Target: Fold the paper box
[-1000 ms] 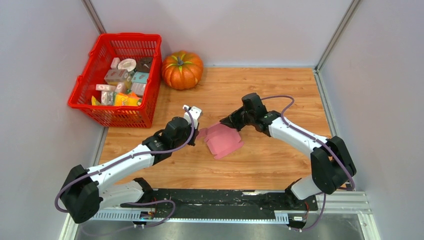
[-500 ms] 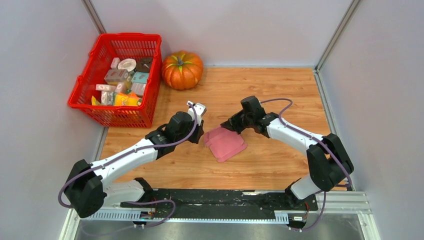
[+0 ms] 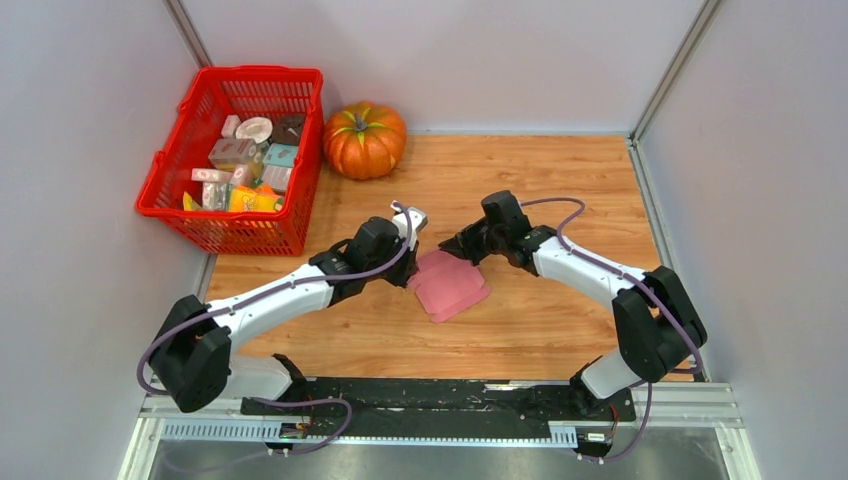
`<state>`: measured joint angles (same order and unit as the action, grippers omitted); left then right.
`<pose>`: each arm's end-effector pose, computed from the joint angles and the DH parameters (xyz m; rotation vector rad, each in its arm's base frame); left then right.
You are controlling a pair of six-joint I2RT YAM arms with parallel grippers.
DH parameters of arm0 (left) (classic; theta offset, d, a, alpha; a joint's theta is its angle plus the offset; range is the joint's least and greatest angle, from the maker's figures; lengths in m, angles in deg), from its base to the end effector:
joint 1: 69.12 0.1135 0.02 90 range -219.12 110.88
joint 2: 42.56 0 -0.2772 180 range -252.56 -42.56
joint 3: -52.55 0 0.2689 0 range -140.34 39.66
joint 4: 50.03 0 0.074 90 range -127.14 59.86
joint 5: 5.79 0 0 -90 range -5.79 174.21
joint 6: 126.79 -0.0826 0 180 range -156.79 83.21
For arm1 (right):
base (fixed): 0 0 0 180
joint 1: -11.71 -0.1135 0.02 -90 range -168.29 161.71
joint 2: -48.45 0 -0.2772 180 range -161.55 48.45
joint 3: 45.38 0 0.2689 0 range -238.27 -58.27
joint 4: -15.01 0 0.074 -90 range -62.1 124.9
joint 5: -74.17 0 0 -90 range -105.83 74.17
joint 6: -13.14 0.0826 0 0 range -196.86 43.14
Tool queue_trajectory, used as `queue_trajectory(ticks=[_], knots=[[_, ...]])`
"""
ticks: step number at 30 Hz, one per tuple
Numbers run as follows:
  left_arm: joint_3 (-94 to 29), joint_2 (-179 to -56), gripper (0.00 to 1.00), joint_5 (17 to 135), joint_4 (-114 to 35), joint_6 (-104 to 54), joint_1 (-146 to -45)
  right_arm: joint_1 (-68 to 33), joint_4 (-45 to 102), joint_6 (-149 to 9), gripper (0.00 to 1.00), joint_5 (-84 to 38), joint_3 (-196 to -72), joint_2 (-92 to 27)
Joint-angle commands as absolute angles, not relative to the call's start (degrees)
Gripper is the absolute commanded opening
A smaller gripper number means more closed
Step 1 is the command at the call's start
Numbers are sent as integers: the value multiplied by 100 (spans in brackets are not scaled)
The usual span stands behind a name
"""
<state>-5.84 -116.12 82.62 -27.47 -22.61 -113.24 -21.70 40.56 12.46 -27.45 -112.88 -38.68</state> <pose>0.2317 -0.2278 0.2132 0.6076 2.2119 -0.5760 0.2985 0.2168 0.1901 1.1740 2.4556 1.1169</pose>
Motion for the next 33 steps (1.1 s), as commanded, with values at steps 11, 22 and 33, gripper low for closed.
queue_trajectory(ticks=[11,22,33], knots=[[-264,-10466,29,8929,-2906,-1763,-11325,-2240,3282,1797,0,-2646,-10802,-3795],[635,-10127,33,8447,-2685,-822,-10446,-2029,2993,1508,0,-2936,-10758,-3637],[643,-10821,29,8131,-3450,-1077,-10446,-2037,1195,673,0,-2972,-10189,-3953]])
